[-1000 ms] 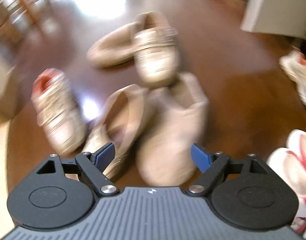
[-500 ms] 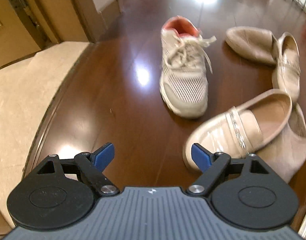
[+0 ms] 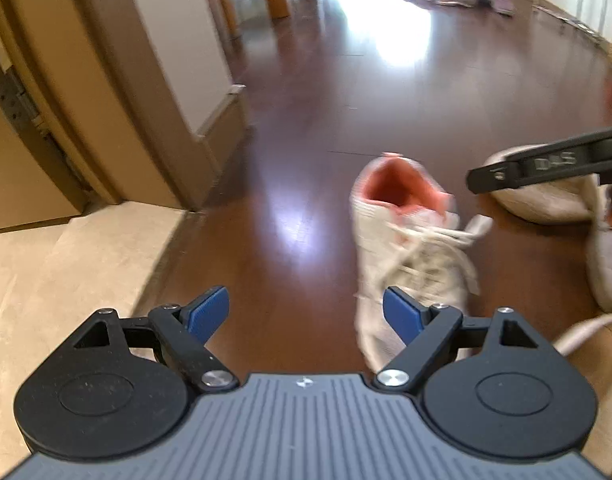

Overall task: Organize scattered shoes
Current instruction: 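Open the right gripper and move it back to the shoe pile, then grasp the second white sneaker heel with the right gripper while the left grips its collar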

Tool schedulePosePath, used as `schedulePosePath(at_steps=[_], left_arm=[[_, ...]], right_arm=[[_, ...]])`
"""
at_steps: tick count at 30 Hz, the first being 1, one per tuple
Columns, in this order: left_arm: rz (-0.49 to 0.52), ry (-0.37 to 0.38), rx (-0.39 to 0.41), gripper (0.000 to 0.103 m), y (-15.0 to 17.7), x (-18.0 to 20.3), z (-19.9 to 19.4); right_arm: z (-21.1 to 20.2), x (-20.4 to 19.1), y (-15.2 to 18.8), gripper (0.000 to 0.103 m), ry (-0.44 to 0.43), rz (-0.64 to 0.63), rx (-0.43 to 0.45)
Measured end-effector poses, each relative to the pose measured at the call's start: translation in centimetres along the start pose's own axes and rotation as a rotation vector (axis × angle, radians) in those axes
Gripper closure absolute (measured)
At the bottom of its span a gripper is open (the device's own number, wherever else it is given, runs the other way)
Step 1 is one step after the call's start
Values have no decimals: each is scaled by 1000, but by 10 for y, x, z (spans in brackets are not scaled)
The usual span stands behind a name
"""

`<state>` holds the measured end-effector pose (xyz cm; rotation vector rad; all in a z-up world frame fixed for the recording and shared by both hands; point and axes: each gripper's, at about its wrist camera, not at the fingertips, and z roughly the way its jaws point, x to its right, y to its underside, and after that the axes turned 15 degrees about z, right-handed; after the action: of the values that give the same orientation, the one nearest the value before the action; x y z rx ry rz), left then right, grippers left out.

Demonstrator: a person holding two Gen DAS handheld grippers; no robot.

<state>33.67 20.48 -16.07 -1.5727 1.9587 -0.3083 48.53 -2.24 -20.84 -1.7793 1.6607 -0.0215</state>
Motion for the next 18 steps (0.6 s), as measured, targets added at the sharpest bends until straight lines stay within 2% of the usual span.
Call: schedulePosePath(at_steps=[3,4,5,6,8,11,14,18], left_arm=[[7,-14,29,18,-10,-14,10],[-1,-13,35,18,-15,-18,14],[-13,-5,42,18,-19,-21,17],[-25,3,48,18,-24,-23,21],[-37,16,53,18,-29,-26,26],[-42,49,82,18,-35,-26,28],[-5,107,74,18,-41,-18,35],[35,101,87,18,-45,-1,40]], right_arm=[[50,-10,-4,42,61,-9,-31],[58,-9,-2,50,71,-7,-42],[66,-7,1,77,72,1,-43],[73,-5,3,77,73,8,-45],[75,-2,8,86,68,16,-25],[55,1,24,87,-12,-28,51],[29,0,42,87,-28,-71,143],[0,3,53,87,-57,-98,219]])
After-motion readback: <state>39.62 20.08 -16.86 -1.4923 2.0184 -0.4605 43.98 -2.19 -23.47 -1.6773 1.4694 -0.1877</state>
